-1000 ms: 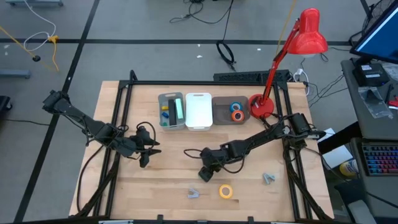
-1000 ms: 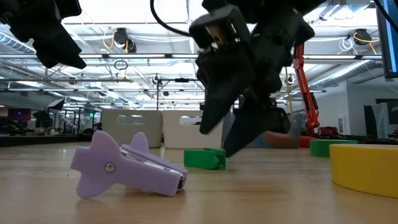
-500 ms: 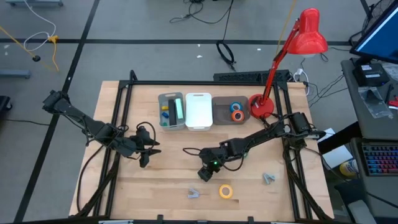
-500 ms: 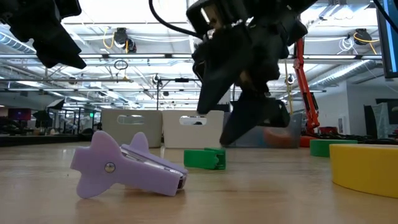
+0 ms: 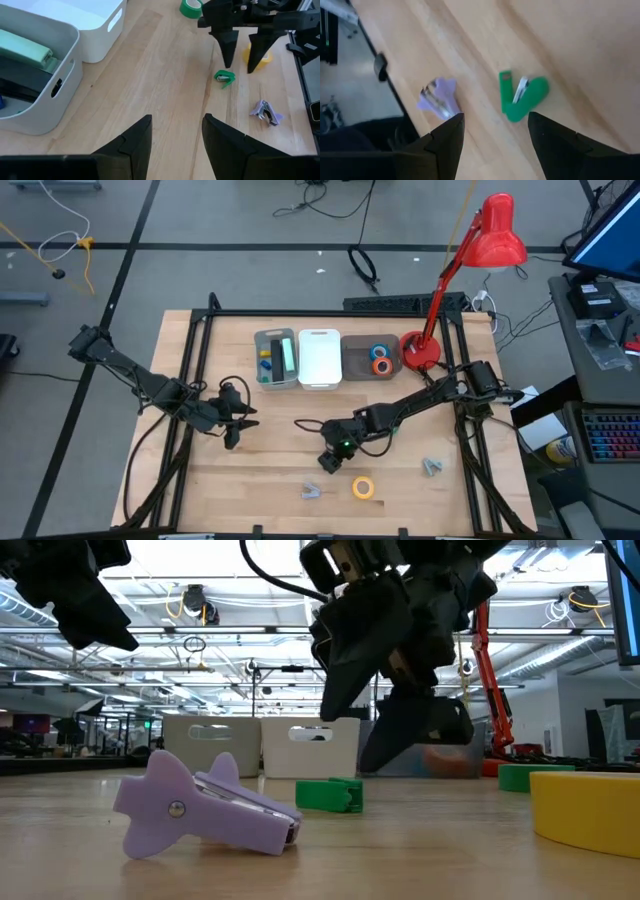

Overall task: Pick and place Stapler, Stapler remover, tape
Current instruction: Put the small green stapler into the grey bin

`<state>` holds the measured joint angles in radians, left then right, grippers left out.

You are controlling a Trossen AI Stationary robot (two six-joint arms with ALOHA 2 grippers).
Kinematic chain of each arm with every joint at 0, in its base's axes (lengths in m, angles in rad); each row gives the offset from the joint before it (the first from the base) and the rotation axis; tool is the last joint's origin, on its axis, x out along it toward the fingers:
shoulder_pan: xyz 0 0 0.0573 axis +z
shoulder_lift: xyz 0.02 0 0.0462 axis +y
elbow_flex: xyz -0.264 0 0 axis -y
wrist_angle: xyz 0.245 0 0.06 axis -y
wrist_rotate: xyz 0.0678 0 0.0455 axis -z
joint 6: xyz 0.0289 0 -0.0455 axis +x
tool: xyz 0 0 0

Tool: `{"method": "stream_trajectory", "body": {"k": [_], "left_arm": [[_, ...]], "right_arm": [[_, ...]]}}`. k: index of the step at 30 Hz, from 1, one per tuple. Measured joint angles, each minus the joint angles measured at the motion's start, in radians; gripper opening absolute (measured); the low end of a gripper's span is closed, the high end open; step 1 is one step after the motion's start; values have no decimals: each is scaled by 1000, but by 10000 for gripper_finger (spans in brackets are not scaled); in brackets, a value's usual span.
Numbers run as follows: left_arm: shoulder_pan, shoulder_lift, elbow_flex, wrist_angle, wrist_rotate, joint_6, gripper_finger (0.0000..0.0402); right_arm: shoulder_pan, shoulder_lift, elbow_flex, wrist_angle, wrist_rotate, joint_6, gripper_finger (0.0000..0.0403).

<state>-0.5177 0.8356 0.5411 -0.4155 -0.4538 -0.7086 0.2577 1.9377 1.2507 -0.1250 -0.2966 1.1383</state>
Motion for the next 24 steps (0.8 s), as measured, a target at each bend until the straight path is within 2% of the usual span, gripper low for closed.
{"method": "stream_trajectory", "body": {"k": [6, 11, 15, 24], "left_arm": [[0, 0, 0, 0, 0, 0, 172], [0, 0, 0, 0, 0, 1, 172], [0, 0, 0, 0, 0, 4, 172], [0, 0, 0, 1, -1, 0, 172]], "right_arm": [[28, 0, 84, -50, 102, -5, 215], [46, 0, 231, -284, 215, -66, 215], [47, 11, 288, -338, 220, -68, 215], [48, 31, 296, -385, 202, -11, 215]]}}
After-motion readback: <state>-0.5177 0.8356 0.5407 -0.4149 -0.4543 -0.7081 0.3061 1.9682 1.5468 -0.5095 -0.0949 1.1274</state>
